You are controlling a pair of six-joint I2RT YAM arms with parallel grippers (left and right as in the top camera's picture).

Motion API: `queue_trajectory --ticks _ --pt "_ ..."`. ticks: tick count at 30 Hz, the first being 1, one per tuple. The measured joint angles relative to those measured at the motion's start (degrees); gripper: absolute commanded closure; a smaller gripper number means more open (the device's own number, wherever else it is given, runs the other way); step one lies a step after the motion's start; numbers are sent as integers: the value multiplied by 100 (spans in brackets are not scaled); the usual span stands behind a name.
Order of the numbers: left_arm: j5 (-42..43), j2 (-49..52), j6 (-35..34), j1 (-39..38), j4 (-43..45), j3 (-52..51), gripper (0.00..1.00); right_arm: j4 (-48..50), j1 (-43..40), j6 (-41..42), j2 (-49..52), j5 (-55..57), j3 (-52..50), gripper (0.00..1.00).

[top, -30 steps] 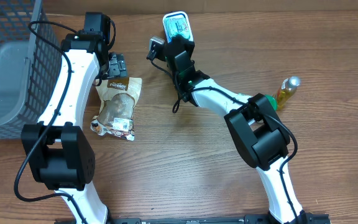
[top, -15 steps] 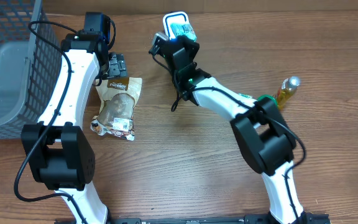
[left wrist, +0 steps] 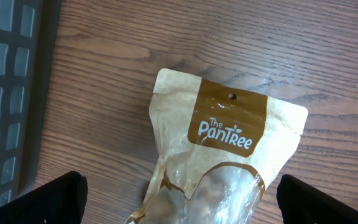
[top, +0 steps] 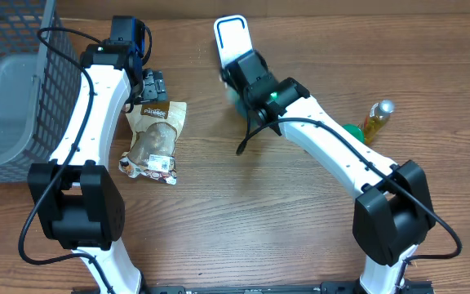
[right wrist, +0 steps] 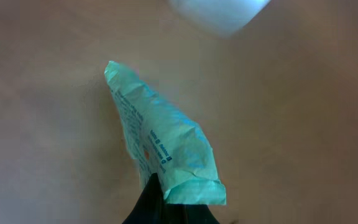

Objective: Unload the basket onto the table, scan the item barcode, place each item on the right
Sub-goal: 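Carry the packet back down and lower it onto the table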

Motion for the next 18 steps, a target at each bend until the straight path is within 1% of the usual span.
queue_trajectory --ticks 3,6,8,9,10,12,15,16,17,18 --pt "0 0 0 0 0 0 0 -955 -52 415 2 -848 -22 96" --pt "0 0 0 0 -2 0 0 -1631 -140 597 2 -1445 -20 96" --pt "0 0 2 0 0 0 1 -1873 -216 673 2 -1703 -22 92" --pt "0 0 2 0 0 0 0 -1915 -256 695 2 -1768 -22 92" --pt "0 0 2 0 -2 0 1 -1939 -293 723 2 -1821 -22 86" --pt "0 0 2 0 -2 0 0 -1943 -378 745 2 -1862 -22 68" --pt "0 0 2 0 -2 0 0 -1921 -540 791 2 -1895 -22 64" --pt "0 0 2 0 0 2 0 -1897 -588 811 2 -1904 -22 56" --pt "0 0 2 0 0 2 0 -1860 -632 817 2 -1910 -22 53" --pt "0 0 2 0 -2 0 0 -1779 -693 883 2 -1912 -22 54"
